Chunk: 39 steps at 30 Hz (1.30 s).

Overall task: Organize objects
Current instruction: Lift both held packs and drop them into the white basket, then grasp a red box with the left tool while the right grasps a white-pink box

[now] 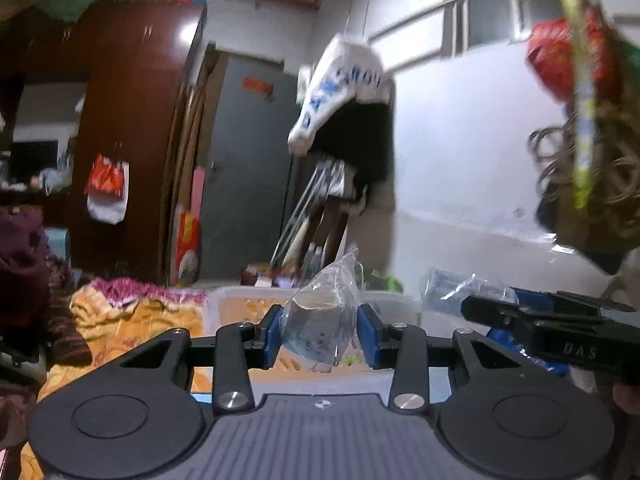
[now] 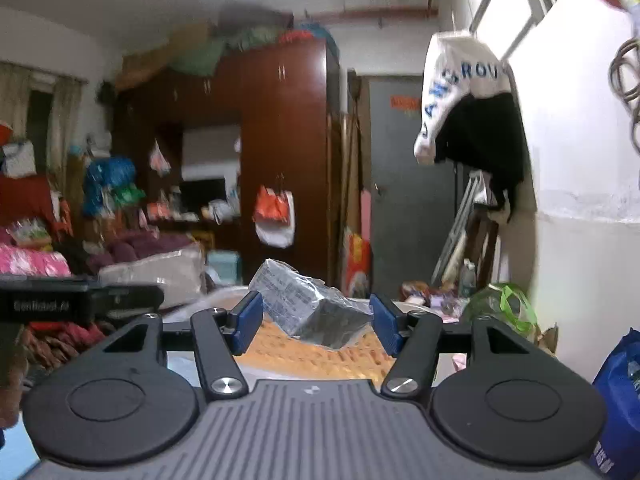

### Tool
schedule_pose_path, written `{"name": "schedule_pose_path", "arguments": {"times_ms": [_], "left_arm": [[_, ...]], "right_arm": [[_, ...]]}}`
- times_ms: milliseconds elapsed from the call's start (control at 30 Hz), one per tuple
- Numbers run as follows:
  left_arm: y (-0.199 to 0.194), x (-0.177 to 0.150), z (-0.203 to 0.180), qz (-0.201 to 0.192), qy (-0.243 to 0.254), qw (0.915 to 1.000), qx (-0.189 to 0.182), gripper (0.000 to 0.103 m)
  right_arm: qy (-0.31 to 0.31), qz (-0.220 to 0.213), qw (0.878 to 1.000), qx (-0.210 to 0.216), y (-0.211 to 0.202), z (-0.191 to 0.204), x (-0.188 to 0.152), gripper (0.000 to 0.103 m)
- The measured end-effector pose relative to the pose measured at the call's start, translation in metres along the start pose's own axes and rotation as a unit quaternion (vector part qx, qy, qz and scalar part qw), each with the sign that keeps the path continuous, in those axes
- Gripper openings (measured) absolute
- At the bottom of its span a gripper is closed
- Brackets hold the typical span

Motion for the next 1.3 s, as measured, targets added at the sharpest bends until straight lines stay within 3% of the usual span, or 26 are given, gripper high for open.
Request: {"name": "schedule_pose_path", "arguments": {"times_ms": [100, 133, 167, 233, 300, 400, 500, 700, 833, 967, 1000, 1067, 1100, 1300], "left_arm": [[0.025, 0.0, -0.001, 0.013, 0.012, 0.9996, 0.024, 0.05], [0.032, -0.001, -0.004, 0.02, 0.027, 0.9987, 0.039, 0.072], [0.034, -0.002, -0.005, 0.022, 0.034, 0.998, 0.05, 0.082], [0.023, -0.002, -0.005, 0.002, 0.034, 0.9982, 0.05, 0.082], [0.004, -0.003, -0.003, -0.01, 0.025, 0.9995, 0.016, 0.083], [-0.031, -0.019, 0.003, -0.004, 0.012, 0.9999, -0.008, 0.084], [-0.07, -0.058, 0.008, -0.004, 0.019, 0.9998, -0.008, 0.085], [-0.125, -0.14, 0.016, 0.001, 0.012, 0.9999, 0.009, 0.085], [-0.139, -0.157, 0.01, -0.003, 0.036, 0.9992, 0.015, 0.085], [-0.139, -0.171, 0.003, -0.009, 0.065, 0.9977, 0.02, 0.084], [-0.137, -0.174, 0.004, -0.004, 0.065, 0.9976, 0.024, 0.082], [-0.13, -0.179, 0.009, 0.008, 0.058, 0.9978, 0.032, 0.062], [-0.126, -0.182, 0.011, 0.017, 0.054, 0.9979, 0.032, 0.059], [-0.115, -0.192, 0.003, 0.011, 0.082, 0.9953, 0.051, 0.057]], "right_arm": [[0.0, 0.019, 1.0, -0.004, 0.022, -0.005, -0.006, 0.065], [-0.006, 0.028, 1.0, -0.007, 0.025, -0.005, -0.009, 0.072], [-0.01, 0.036, 0.999, -0.004, 0.026, -0.003, -0.011, 0.078], [-0.009, 0.036, 0.999, -0.004, 0.019, -0.004, -0.014, 0.095], [0.0, 0.027, 1.0, 0.001, 0.0, -0.007, -0.017, 0.103], [0.02, 0.017, 1.0, 0.004, -0.038, -0.01, -0.03, 0.103], [0.055, 0.013, 0.998, 0.026, -0.076, -0.013, -0.061, 0.103], [0.056, 0.065, 0.995, 0.049, -0.132, 0.012, -0.143, 0.103], [0.052, 0.056, 0.993, 0.088, -0.149, 0.023, -0.159, 0.103], [0.016, 0.026, 0.996, 0.089, -0.149, 0.031, -0.156, 0.097], [0.017, 0.027, 0.995, 0.098, -0.147, 0.032, -0.157, 0.091], [0.013, 0.036, 0.993, 0.11, -0.141, 0.036, -0.161, 0.083], [0.007, 0.039, 0.993, 0.109, -0.138, 0.038, -0.161, 0.079], [-0.015, 0.041, 0.992, 0.115, -0.137, 0.058, -0.173, 0.076]]}}
Point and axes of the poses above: each gripper's, at about its wrist camera, not at the fingertips, and y roughly the way its jaws point, z to its left, x to its top, the point moved 2 cm from there along y, roughly the way its jaws point, and after that the axes turned 8 degrees about -y, right-handed, at the moved point
